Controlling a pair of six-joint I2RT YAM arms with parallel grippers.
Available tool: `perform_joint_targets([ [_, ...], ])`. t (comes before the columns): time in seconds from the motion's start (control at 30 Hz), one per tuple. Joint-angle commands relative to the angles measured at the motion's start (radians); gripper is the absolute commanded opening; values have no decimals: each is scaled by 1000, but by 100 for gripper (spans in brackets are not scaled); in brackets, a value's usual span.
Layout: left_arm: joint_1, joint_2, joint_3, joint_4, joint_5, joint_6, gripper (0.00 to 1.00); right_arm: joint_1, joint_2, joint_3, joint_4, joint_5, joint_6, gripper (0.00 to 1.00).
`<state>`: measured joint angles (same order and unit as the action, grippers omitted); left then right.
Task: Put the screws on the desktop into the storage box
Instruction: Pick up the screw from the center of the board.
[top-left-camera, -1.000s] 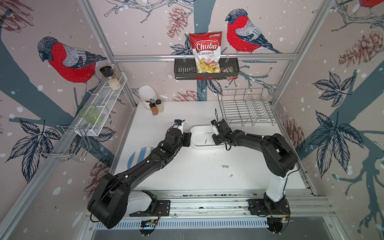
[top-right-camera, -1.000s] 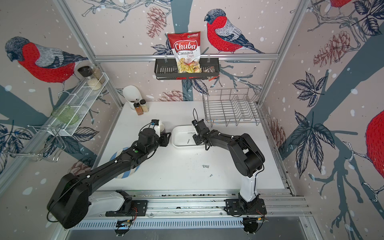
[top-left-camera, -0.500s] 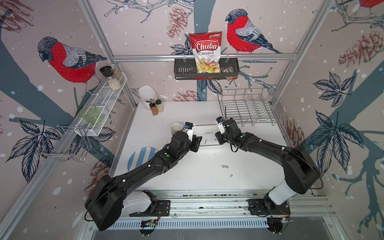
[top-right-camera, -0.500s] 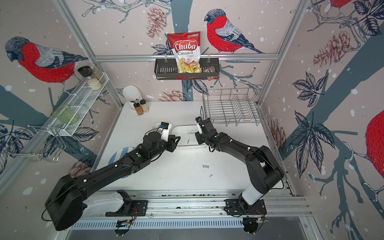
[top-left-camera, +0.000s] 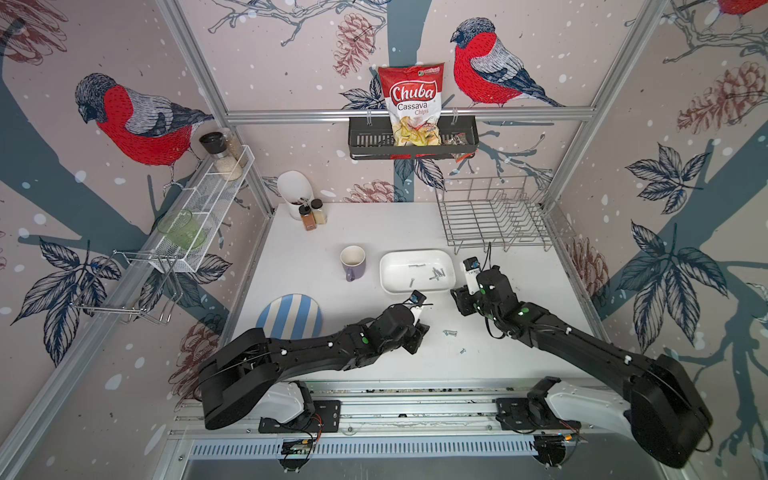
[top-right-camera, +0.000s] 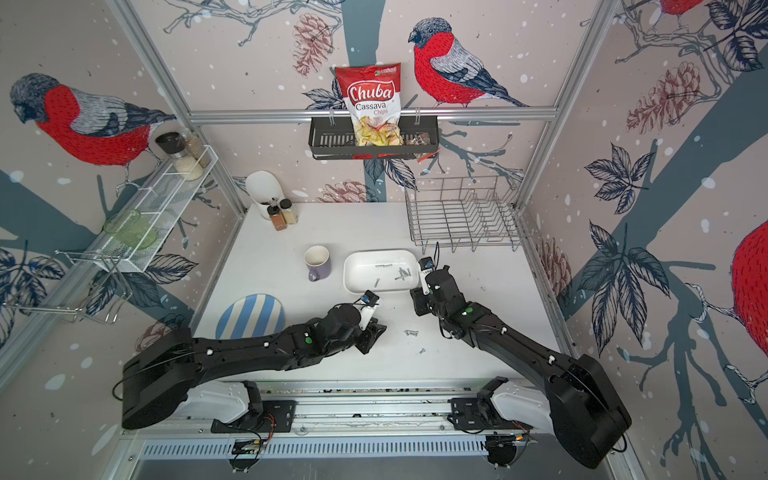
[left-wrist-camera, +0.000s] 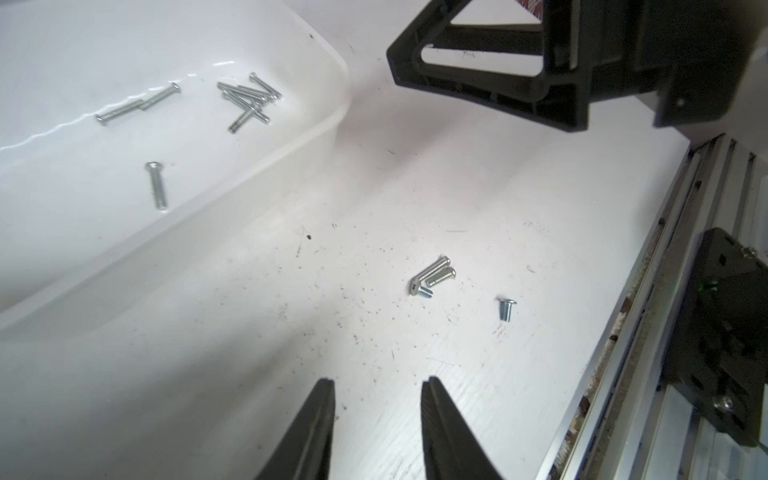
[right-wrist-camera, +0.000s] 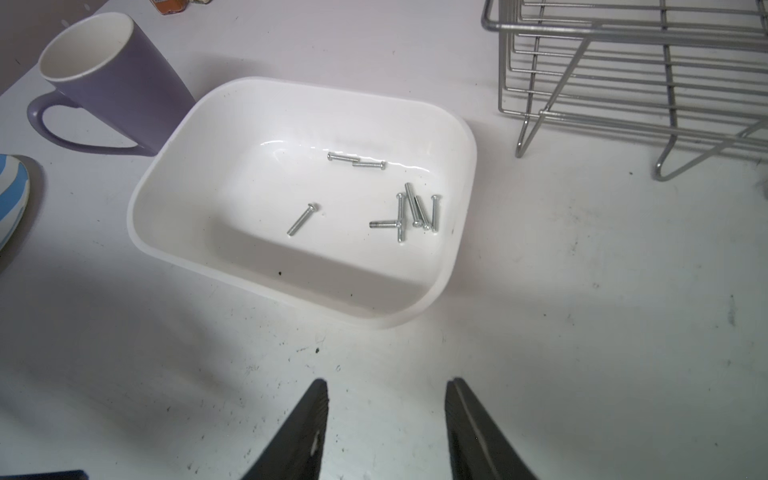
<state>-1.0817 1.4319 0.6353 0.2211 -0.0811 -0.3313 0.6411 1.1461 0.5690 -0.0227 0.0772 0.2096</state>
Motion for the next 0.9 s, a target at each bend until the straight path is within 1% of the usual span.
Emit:
perform_joint_targets([
  [0.0,-35,93,55,63,-23,34,39,-15,-11,-40,97,-26,45,49],
  [0.1,-57,189,107,69,-19,42,39,-31,-10,-48,102,-25,45,49],
  [0.2,-80,261,143,81,-53,38,38,-40,-24,-56,111,-17,49,48],
  [0.3,-94,305,156,95,-107,16,38,-41,-48,-64,113,-13,48,47],
  [0.37,-96,335,176,94,-121,22,38,-43,-62,-68,115,-5,50,46],
  [0.47,-96,363,203,77,-167,24,38,-44,-69,-73,121,-2,51,44],
  [0.67,-96,375,237,59,-222,43,37,-43,-69,-73,121,-16,48,41],
  [0.77,-96,388,245,60,-226,46,34,-43,-71,-73,123,-15,48,40],
  [0.87,-96,398,253,62,-212,50,29,-43,-72,-73,119,-12,46,40],
])
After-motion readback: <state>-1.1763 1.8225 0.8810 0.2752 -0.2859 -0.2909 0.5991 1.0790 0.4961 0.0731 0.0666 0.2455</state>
